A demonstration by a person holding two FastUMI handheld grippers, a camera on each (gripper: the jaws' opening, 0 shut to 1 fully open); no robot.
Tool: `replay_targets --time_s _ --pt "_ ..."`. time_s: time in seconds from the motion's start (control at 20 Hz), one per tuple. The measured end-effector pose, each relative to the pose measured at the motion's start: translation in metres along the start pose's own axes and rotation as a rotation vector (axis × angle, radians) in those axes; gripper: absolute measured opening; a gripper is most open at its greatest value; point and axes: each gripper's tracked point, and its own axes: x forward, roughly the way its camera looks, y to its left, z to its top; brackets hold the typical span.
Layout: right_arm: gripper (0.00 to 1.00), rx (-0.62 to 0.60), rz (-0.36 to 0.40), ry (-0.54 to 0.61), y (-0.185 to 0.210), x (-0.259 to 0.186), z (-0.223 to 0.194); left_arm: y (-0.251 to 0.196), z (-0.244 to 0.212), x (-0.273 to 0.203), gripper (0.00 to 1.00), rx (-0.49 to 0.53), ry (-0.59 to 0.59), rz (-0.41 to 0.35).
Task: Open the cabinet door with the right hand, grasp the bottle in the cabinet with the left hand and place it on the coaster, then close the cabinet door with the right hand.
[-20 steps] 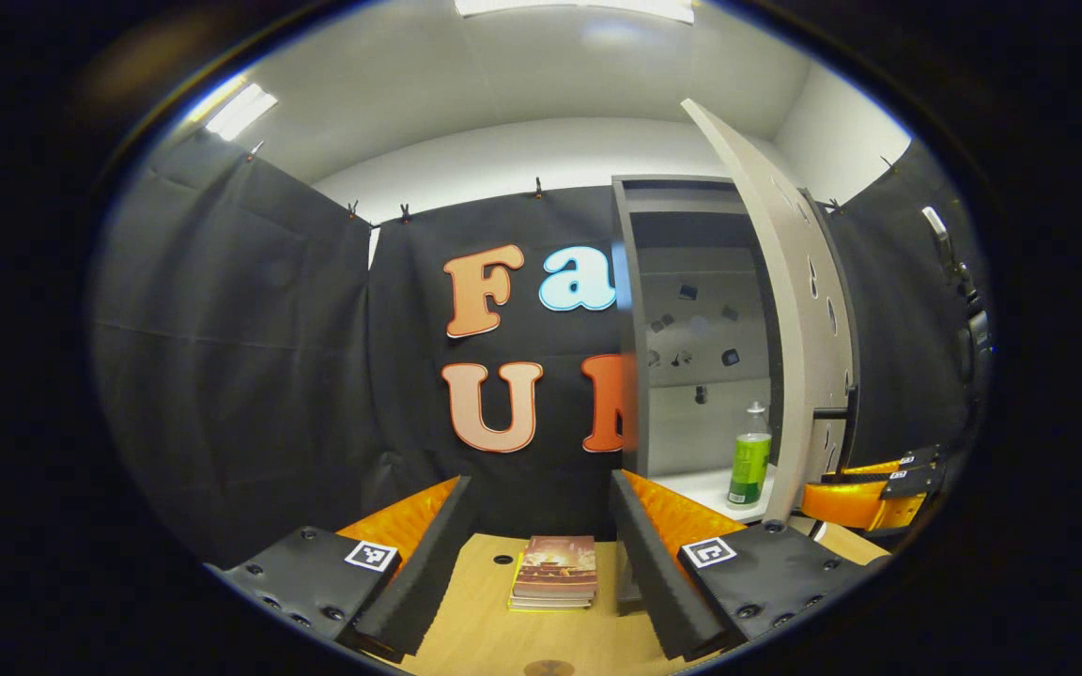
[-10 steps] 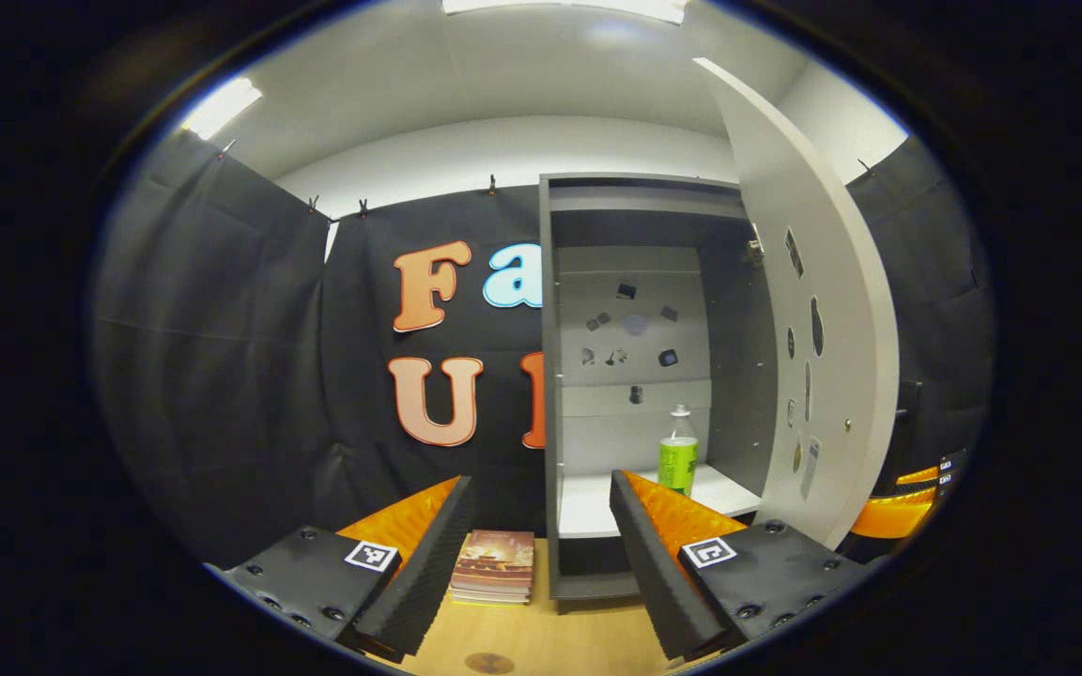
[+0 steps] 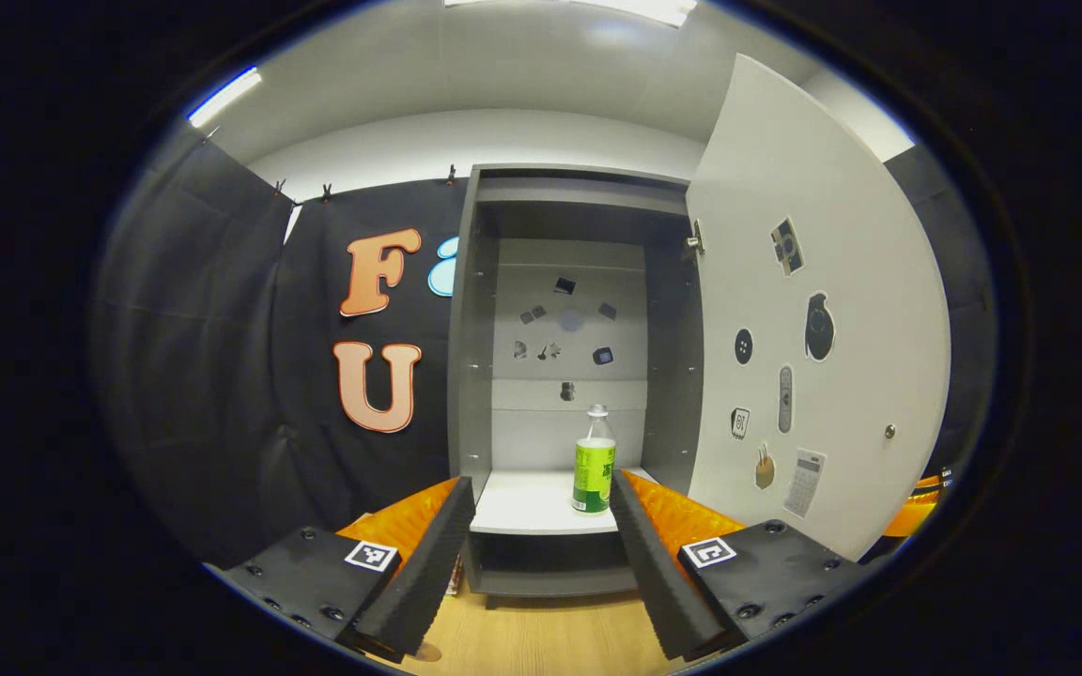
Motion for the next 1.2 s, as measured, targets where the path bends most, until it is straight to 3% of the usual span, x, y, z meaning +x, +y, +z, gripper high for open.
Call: replay_targets --time_s 0.4,0.5,0.75,1.0,1.2 --pt "0.19 0.069 -0.138 -0.035 -0.047 -0.004 0.001 -0.030 -0.006 0.064 0.93 -0.027 0.000 -0.136" --pt "0.14 0.079 -0.171 -0.058 -0.057 -0.006 0.004 -0.037 -0.013 0.082 0.94 -0.031 0.018 -0.164" --pt "0.13 0.064 -0.200 -0.068 -0.062 -0.009 0.003 -0.054 -0.025 0.120 0.94 -0.038 0.027 -0.228" --pt "0.19 0.013 -0.247 -0.074 -0.070 -0.016 0.004 -0.064 -0.033 0.153 0.95 -0.032 0.042 -0.263" --pt "0.33 -0.006 -0.242 -0.105 -0.068 -0.032 0.013 -0.076 -0.038 0.171 0.96 -0.027 0.045 -0.298"
